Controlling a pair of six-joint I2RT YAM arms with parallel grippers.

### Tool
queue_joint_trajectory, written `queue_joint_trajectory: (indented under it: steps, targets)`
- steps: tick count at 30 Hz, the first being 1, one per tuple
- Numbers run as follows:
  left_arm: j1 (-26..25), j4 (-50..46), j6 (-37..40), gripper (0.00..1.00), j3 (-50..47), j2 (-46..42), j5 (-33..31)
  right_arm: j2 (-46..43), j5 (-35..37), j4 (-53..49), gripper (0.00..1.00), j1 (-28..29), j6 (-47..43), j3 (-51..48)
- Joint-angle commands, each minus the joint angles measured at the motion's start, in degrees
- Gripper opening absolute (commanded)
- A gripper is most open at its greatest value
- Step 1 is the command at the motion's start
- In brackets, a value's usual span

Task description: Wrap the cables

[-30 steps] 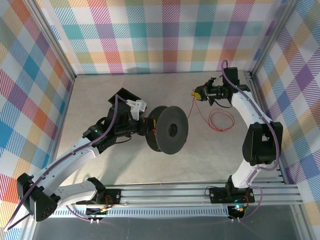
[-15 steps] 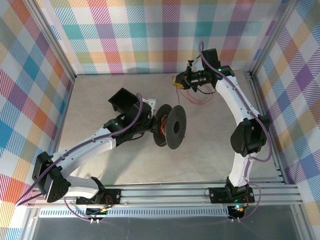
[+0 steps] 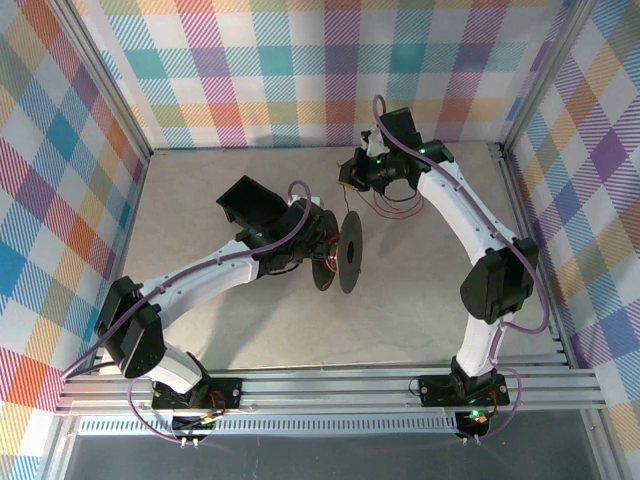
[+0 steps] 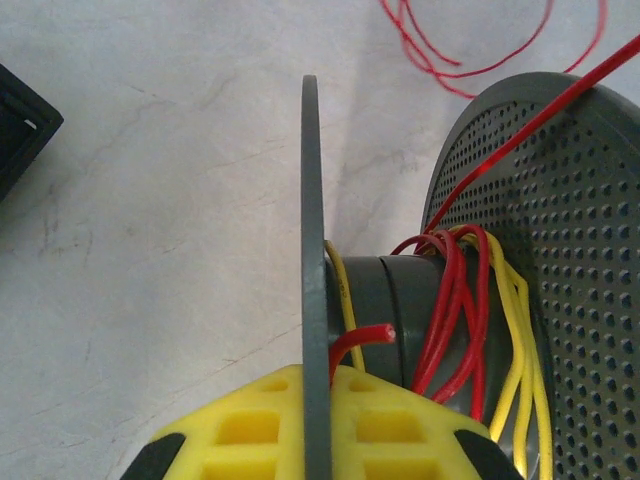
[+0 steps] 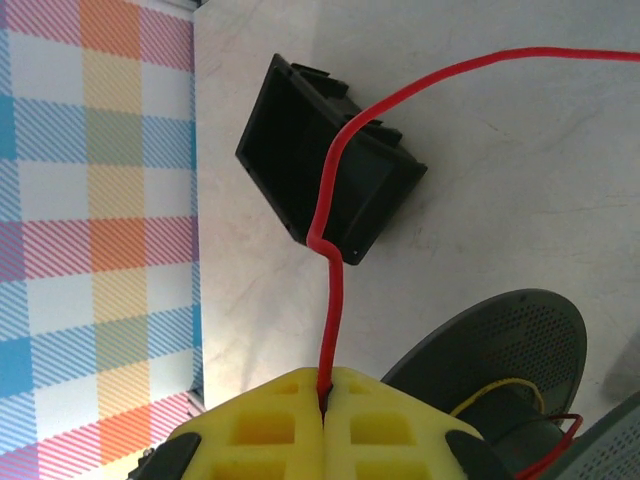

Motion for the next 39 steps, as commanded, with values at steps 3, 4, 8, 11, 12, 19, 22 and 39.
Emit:
queue_joint_trajectory:
  steps: [3,4,8,11,12,19,22,39]
  targets:
    - [-0.3,-6.1,-4.0,0.00,2.8,2.9,-1.1,-5.8,3.6,11.7,0.00,5.7,7.5,-1.5]
    - [-0.1,-6.3,-4.4,0.00,3.2,3.2,-1.3,-6.1,4.6,12.7,0.00,6.8,8.5,-2.2]
    - [0.8,-7.4,-6.0,0.00,3.8,3.7,-3.3,-9.2,8.8,16.6,0.00,10.2,11.2,-7.0]
    - [2.3,-7.0,-7.5,0.00,3.1,3.1,-3.5,-14.3,12.4,21.4,0.00,11.7,13.9,-15.9]
    - [2.9,-6.9,-8.1,0.00,2.9,2.8,-3.9,-16.1,13.4,23.2,0.00,12.0,14.9,-19.2]
    - [5.0,-7.3,-10.1,0.00,4.0,2.5,-6.8,-24.1,19.4,28.5,0.00,16.4,16.5,-30.4]
    - [5.6,-7.4,-10.5,0.00,4.9,2.9,-8.0,-25.0,21.9,28.7,0.00,19.7,15.7,-31.9]
    - [8.3,-6.8,-11.2,0.00,5.2,1.5,-9.4,-34.0,34.8,36.1,0.00,28.6,21.6,-54.5]
